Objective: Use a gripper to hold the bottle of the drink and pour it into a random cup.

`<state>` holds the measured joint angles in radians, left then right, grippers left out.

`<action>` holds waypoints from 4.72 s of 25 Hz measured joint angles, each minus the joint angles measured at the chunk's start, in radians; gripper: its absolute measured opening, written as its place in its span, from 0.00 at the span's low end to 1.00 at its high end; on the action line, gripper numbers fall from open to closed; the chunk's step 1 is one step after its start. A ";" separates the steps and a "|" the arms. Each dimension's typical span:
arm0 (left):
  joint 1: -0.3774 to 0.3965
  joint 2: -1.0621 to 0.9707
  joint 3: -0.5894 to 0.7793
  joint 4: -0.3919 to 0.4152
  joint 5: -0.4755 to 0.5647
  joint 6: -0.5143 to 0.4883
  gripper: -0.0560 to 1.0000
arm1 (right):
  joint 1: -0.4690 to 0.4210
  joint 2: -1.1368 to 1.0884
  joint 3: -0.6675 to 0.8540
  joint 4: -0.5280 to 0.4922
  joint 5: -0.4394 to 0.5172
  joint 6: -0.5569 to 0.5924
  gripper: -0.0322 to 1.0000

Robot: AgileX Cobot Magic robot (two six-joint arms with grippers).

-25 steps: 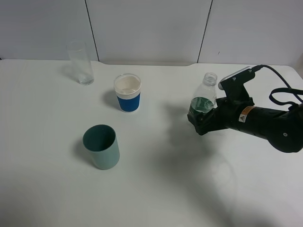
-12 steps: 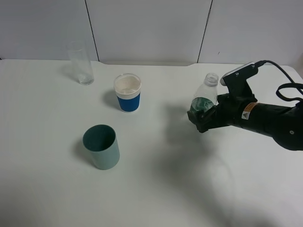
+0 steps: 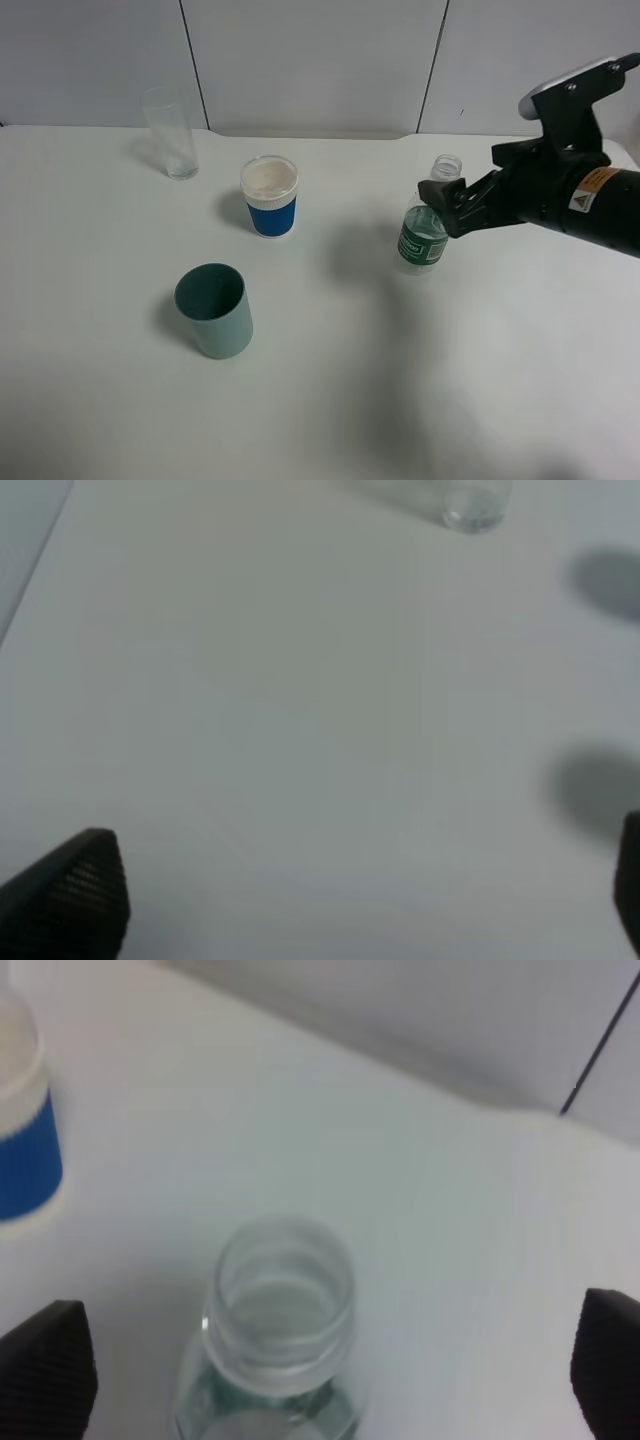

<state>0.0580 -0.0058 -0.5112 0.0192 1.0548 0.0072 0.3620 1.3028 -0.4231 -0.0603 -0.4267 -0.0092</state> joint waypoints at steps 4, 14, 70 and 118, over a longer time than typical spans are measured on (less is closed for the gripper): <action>0.000 0.000 0.000 0.000 0.000 0.000 0.98 | 0.000 -0.139 -0.020 0.000 0.088 -0.014 0.94; 0.000 0.000 0.000 0.000 0.000 0.000 0.98 | -0.113 -0.247 -0.332 -0.148 0.531 -0.053 0.94; 0.000 0.000 0.000 0.000 0.000 0.000 0.98 | -0.381 -1.264 -0.222 0.089 1.540 -0.074 0.94; 0.000 0.000 0.000 0.000 0.000 0.000 0.98 | -0.474 -1.305 -0.069 0.115 1.489 -0.067 0.94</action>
<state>0.0580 -0.0058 -0.5112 0.0192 1.0548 0.0072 -0.1125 -0.0021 -0.4921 0.0548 1.0625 -0.0761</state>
